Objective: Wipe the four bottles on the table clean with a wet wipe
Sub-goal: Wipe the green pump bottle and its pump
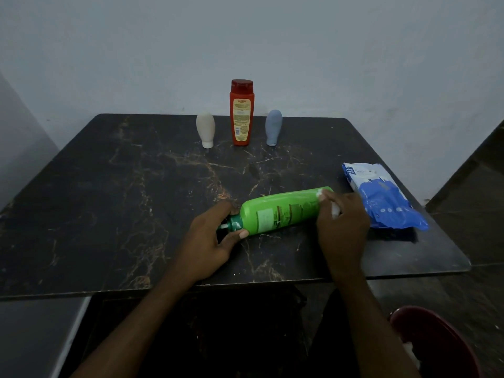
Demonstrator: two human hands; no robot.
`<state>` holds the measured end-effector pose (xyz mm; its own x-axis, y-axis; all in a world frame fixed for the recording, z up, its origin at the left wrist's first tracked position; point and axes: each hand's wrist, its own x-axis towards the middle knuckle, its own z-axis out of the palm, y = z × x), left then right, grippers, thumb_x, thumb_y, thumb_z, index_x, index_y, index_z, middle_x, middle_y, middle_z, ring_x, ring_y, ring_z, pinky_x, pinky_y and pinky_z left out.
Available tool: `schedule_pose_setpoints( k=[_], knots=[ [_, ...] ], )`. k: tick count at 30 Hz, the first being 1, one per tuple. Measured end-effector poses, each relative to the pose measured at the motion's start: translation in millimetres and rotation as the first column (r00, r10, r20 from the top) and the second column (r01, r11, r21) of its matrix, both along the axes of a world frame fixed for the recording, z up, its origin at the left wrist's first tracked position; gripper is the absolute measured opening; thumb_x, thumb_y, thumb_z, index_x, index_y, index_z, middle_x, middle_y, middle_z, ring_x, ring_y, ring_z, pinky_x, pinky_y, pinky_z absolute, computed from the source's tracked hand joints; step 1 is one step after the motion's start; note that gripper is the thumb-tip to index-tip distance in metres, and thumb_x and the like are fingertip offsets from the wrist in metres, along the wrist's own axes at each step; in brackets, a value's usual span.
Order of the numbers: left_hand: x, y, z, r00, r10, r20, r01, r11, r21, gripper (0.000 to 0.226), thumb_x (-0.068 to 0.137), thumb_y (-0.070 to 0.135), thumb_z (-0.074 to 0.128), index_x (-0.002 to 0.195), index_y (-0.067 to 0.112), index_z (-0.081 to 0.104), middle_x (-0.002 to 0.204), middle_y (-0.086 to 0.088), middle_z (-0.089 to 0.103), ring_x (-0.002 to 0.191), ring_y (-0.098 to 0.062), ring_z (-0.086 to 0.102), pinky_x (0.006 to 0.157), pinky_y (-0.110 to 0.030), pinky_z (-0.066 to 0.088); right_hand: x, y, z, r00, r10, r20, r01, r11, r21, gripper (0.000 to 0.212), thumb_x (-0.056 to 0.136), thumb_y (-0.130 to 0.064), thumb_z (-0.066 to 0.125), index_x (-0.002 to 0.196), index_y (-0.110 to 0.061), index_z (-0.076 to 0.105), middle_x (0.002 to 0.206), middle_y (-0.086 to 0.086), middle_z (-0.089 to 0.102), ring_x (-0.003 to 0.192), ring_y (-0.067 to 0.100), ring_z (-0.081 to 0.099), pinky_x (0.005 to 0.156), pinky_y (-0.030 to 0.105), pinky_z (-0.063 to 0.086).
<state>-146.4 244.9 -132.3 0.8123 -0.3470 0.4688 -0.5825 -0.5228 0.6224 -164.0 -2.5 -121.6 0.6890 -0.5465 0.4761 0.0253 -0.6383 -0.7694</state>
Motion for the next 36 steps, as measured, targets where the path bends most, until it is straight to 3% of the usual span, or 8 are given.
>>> schedule_pose_setpoints(
  k=[5,9,12,18,21,26,31,36],
  knots=[
    [-2.2,-1.6,3.3,1.0,0.017,0.017,-0.016,1.0,-0.018,0.025,0.088,0.023,0.078,0.106,0.018,0.061,0.09,0.007,0.064,0.079,-0.01,0.061,0.069,-0.035,0.05,-18.0,71.5,5.2,0.941,0.333,0.053,-0.33,0.942,-0.07,0.014,0.095,-0.014,0.063,0.105,-0.016,0.072,0.089,-0.005,0.055,0.075,0.007,0.057,0.067,0.021,0.048],
    [-2.8,-1.8,2.7,1.0,-0.005,-0.006,0.005,1.0,-0.026,0.025,0.088,0.019,0.078,0.106,0.017,0.061,0.093,0.007,0.064,0.082,-0.011,0.061,0.071,-0.038,0.052,-26.4,86.5,3.0,0.859,0.51,0.052,-0.492,0.849,-0.193,0.019,0.097,-0.013,0.059,0.112,-0.012,0.071,0.089,-0.004,0.051,0.077,0.012,0.056,0.068,0.03,0.049],
    [-3.0,-1.6,3.8,1.0,0.001,0.004,-0.001,1.0,-0.022,0.026,0.087,0.02,0.078,0.106,0.018,0.06,0.091,0.008,0.063,0.079,-0.011,0.06,0.068,-0.036,0.05,-16.9,58.9,1.2,0.94,0.334,0.072,-0.326,0.94,-0.099,0.009,0.096,-0.02,0.062,0.093,-0.019,0.07,0.083,-0.005,0.051,0.068,0.01,0.054,0.063,0.025,0.045],
    [-5.4,-1.8,4.4,1.0,-0.013,0.018,0.013,1.0,0.014,0.028,0.088,0.02,0.077,0.107,0.023,0.057,0.093,0.011,0.06,0.082,-0.01,0.059,0.069,-0.028,0.049,-3.8,11.4,-3.1,0.998,0.022,0.063,-0.025,0.999,0.044,0.02,0.094,-0.016,0.062,0.112,-0.013,0.072,0.095,0.005,0.062,0.082,0.009,0.057,0.076,0.029,0.052],
    [-5.9,-1.7,3.7,1.0,-0.003,0.031,0.002,1.0,0.021,0.03,0.087,0.02,0.078,0.108,0.024,0.056,0.094,0.011,0.06,0.083,-0.007,0.058,0.069,-0.026,0.049,-9.1,40.9,0.5,0.988,0.143,0.05,-0.14,0.988,-0.06,0.024,0.095,-0.013,0.06,0.118,-0.016,0.07,0.096,0.0,0.056,0.078,0.004,0.052,0.072,0.026,0.05],
    [-5.3,-2.2,4.5,1.0,-0.003,0.023,0.003,1.0,0.013,0.028,0.087,0.015,0.077,0.101,0.024,0.055,0.089,0.013,0.058,0.079,-0.008,0.057,0.068,-0.029,0.048,-23.6,83.8,2.0,0.849,0.527,0.037,-0.496,0.82,-0.284,0.032,0.096,-0.007,0.055,0.127,-0.008,0.064,0.097,0.002,0.052,0.083,0.018,0.057,0.071,0.035,0.052],
    [-7.0,-2.1,4.7,1.0,-0.006,0.024,0.005,1.0,0.013,0.027,0.086,0.014,0.077,0.1,0.022,0.056,0.089,0.013,0.059,0.079,-0.008,0.058,0.067,-0.027,0.047,-18.1,74.6,9.3,0.86,0.51,-0.02,-0.479,0.792,-0.379,0.029,0.096,-0.011,0.052,0.12,-0.011,0.068,0.095,0.0,0.051,0.079,0.016,0.053,0.065,0.03,0.05],
    [-6.2,-1.1,3.5,0.999,0.007,0.04,-0.008,1.0,0.03,0.029,0.085,0.017,0.079,0.106,0.02,0.058,0.093,0.012,0.061,0.081,-0.005,0.058,0.068,-0.025,0.047,0.8,33.2,15.4,0.968,0.238,-0.085,-0.252,0.931,-0.264,0.021,0.094,-0.008,0.057,0.109,-0.016,0.07,0.096,-0.005,0.05,0.075,0.006,0.051,0.067,0.01,0.043]
  ],
)
